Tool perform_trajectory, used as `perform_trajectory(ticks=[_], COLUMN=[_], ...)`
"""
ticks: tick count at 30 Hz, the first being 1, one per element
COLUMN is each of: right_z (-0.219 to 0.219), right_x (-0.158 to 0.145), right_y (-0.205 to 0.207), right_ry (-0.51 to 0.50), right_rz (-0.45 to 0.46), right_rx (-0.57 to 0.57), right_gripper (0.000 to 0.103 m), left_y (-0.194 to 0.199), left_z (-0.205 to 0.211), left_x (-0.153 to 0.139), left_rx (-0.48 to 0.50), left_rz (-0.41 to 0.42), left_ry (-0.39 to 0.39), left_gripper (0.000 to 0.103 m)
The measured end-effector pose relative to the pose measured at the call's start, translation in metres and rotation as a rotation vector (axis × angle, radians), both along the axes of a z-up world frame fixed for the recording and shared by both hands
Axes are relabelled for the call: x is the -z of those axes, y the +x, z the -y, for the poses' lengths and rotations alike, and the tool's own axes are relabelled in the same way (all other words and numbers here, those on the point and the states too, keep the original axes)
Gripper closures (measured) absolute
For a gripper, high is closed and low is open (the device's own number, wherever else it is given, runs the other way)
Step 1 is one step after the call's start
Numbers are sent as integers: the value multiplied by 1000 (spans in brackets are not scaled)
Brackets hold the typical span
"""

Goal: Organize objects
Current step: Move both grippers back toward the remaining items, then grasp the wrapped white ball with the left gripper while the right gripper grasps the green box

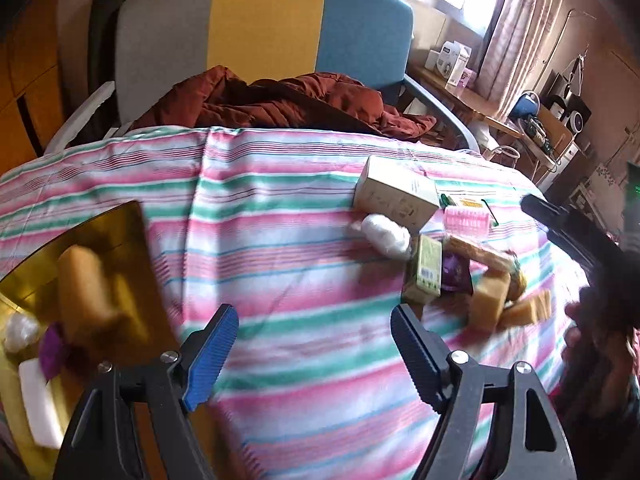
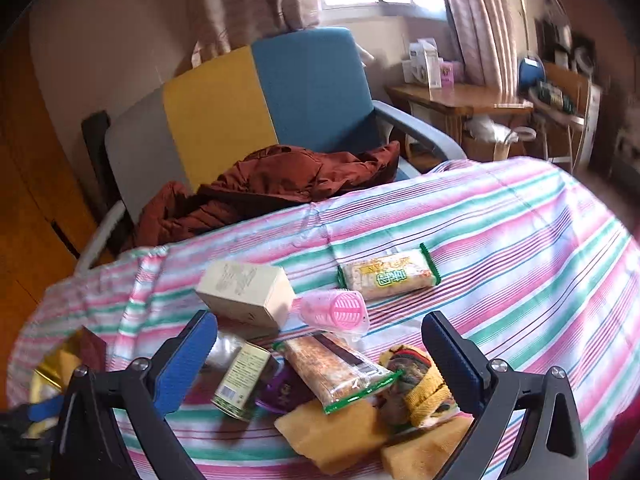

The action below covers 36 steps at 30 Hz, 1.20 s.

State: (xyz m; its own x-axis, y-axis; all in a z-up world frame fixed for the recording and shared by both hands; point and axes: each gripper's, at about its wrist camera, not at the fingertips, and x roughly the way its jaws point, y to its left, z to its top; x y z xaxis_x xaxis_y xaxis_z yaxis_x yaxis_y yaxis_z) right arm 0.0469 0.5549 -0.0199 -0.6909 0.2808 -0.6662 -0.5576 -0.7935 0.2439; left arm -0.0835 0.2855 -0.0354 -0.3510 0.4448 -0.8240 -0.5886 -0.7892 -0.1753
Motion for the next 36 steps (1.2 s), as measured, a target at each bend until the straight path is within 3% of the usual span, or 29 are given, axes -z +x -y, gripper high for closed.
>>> perform_trajectory(ticks=[8, 16, 20, 23, 26, 31, 36], right_z=[-13, -10, -7, -9, -10, -9, 1], right_x=[5, 2, -1, 0, 2, 3, 4], right_y=[6, 6, 6, 6, 4, 3, -4], right_ry=[-90, -105, -86, -94, -99, -96, -112], right_rz=[-9, -22, -27, -30, -21, -21, -29], right_rx=[13, -21, -31, -30, -32, -51, -148], right_gripper=[0, 0, 0, 0, 0, 0, 0], left_y=[-31, -53, -57, -67, -63, -57, -47], left_z=[-55, -102, -122, -129, -134, -110, -66], left_x=[32, 55, 65, 80, 79, 78, 74], left_rx=[-2, 0, 13, 0, 56, 31, -44], left_rz=[142, 213, 201, 266, 222, 198, 160], left_ry=[20, 57, 47, 60, 81, 100, 69], left_gripper=[28, 44, 47, 50, 60, 61, 61])
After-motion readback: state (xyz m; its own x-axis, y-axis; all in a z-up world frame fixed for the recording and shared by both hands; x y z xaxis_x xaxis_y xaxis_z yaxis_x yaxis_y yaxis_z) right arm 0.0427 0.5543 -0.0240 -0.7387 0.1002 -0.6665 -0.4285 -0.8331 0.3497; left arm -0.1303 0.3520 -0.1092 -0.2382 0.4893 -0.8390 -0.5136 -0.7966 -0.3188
